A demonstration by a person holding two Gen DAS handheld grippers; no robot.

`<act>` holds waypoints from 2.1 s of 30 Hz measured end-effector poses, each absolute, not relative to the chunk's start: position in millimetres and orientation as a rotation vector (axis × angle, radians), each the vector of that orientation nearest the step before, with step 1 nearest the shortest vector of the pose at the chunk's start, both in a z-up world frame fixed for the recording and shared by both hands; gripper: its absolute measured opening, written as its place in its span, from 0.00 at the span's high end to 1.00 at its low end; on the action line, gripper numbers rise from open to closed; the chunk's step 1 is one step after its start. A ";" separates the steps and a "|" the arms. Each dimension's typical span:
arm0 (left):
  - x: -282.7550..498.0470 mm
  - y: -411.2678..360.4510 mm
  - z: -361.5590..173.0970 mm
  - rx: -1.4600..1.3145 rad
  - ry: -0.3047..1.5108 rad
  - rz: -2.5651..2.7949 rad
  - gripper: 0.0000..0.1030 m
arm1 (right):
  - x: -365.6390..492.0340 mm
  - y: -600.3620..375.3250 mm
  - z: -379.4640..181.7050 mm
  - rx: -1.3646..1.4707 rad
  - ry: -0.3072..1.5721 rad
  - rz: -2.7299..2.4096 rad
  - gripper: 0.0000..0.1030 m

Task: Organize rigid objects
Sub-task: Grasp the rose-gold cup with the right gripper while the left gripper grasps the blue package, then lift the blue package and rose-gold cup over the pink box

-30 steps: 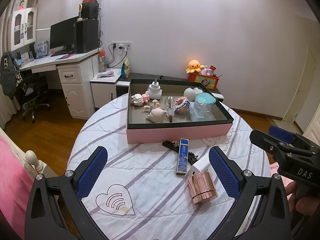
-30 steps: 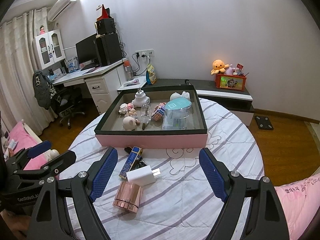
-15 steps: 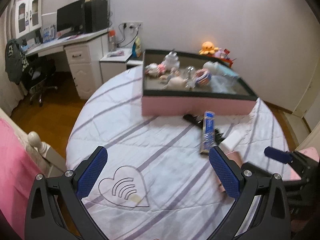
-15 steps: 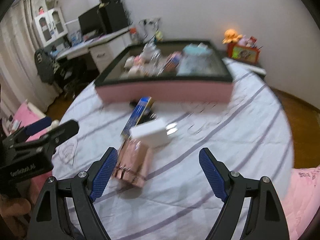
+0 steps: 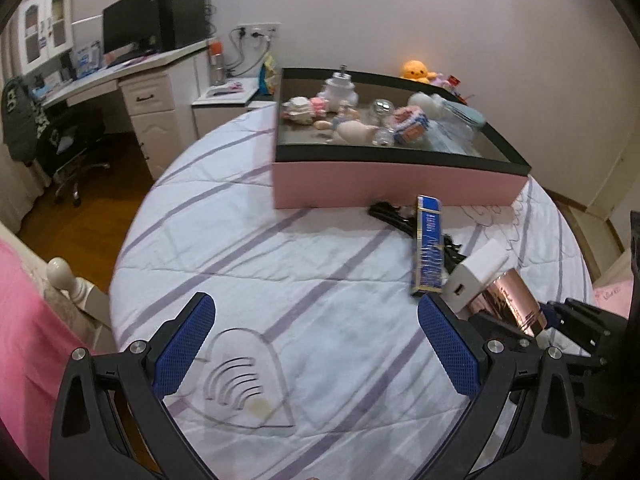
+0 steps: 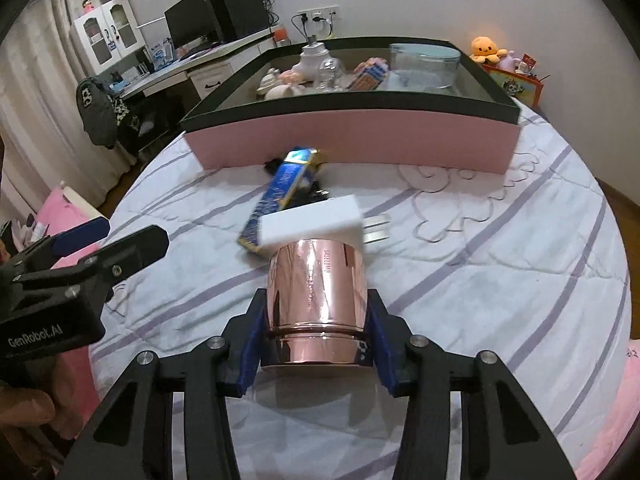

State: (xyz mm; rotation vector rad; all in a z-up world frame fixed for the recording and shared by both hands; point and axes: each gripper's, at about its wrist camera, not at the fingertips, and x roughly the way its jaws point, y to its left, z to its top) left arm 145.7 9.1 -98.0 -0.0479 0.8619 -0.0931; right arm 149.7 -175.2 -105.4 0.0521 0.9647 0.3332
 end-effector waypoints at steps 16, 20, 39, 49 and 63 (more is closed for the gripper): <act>199.3 -45.5 -125.3 0.062 0.932 -0.192 0.25 | 174.6 -219.2 -105.8 0.108 0.952 0.271 0.54; 209.0 -51.8 -129.0 0.076 0.935 -0.216 0.37 | 178.6 -222.6 -105.2 0.113 0.950 0.266 0.54; 191.1 -20.3 -96.2 -0.043 0.880 -0.259 0.80 | 180.0 -217.5 -77.1 0.108 0.891 0.279 0.54; 191.9 -0.9 -61.1 -0.064 0.801 -0.243 0.80 | 195.1 -203.6 -42.8 0.072 0.818 0.309 0.54; 246.9 18.0 -12.6 -0.080 0.676 -0.207 0.80 | 268.7 -175.6 6.7 0.019 0.713 0.353 0.54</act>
